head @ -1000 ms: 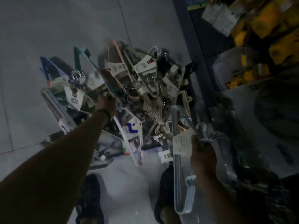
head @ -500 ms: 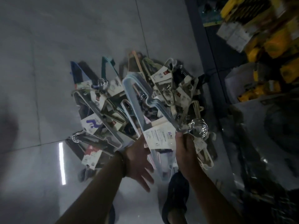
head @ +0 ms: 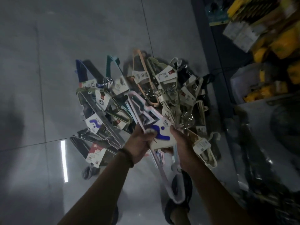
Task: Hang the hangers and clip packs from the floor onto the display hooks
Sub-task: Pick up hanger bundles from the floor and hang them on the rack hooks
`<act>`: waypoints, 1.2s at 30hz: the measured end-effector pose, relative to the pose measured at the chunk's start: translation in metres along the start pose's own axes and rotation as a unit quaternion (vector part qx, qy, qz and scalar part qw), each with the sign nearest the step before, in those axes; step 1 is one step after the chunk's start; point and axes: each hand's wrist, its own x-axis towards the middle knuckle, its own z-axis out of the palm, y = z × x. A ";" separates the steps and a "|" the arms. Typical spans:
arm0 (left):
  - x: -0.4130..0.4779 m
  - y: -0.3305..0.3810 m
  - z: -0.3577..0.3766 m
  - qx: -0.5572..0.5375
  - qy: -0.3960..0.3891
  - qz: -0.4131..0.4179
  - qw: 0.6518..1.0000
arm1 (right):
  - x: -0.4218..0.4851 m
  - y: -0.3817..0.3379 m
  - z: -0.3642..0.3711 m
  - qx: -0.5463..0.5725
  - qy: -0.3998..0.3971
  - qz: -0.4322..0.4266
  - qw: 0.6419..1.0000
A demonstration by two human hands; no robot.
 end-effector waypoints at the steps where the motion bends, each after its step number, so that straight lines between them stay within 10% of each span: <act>1: 0.009 -0.010 -0.001 0.037 0.041 0.008 0.998 | 0.011 0.006 0.000 -0.052 0.014 0.011 0.998; 6: 0.055 -0.043 -0.007 0.223 0.212 0.098 0.946 | 0.070 0.039 0.002 -0.209 0.017 -0.026 0.977; 10: 0.083 -0.071 -0.036 0.470 0.323 0.001 0.821 | 0.111 0.076 0.011 -0.338 -0.001 -0.032 0.941; 17: 0.143 -0.118 -0.095 0.097 0.277 -0.082 0.953 | 0.151 0.113 0.015 -0.288 0.014 -0.012 0.957; 28: 0.072 -0.066 -0.062 0.053 0.287 -0.007 0.956 | 0.081 0.093 0.026 -0.121 -0.007 0.046 0.992; 36: -0.057 0.000 0.020 0.104 0.240 0.036 0.964 | -0.056 -0.003 -0.005 -0.450 0.015 -0.115 0.885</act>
